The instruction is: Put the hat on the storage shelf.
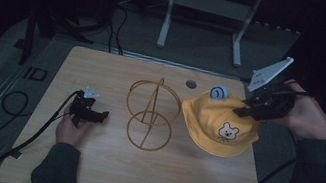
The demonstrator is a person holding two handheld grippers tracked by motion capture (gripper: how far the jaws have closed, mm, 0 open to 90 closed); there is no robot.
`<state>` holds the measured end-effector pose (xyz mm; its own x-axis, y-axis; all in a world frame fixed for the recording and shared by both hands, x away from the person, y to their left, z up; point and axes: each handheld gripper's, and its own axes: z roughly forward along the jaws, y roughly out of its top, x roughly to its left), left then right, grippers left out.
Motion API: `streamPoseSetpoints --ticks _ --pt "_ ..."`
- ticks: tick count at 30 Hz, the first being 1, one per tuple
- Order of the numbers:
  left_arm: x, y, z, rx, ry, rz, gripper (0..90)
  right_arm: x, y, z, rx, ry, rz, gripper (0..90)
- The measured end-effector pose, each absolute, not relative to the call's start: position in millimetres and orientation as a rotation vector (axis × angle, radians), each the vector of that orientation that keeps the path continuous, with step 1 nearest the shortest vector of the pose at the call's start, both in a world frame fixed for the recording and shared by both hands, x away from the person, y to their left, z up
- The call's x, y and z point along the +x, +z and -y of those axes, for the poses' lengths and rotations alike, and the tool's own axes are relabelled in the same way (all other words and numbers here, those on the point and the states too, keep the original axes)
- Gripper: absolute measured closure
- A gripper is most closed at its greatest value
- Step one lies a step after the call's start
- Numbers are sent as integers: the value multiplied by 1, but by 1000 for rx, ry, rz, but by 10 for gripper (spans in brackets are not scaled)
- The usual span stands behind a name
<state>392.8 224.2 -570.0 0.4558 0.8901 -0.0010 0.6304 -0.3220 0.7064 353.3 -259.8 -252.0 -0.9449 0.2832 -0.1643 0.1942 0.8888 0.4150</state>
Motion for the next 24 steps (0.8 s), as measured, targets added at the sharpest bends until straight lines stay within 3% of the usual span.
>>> streamPoseSetpoints --ticks 24 --pt "393 -570 -224 2066 521 -1263 123 356 -232 249 336 658 -2786 749"
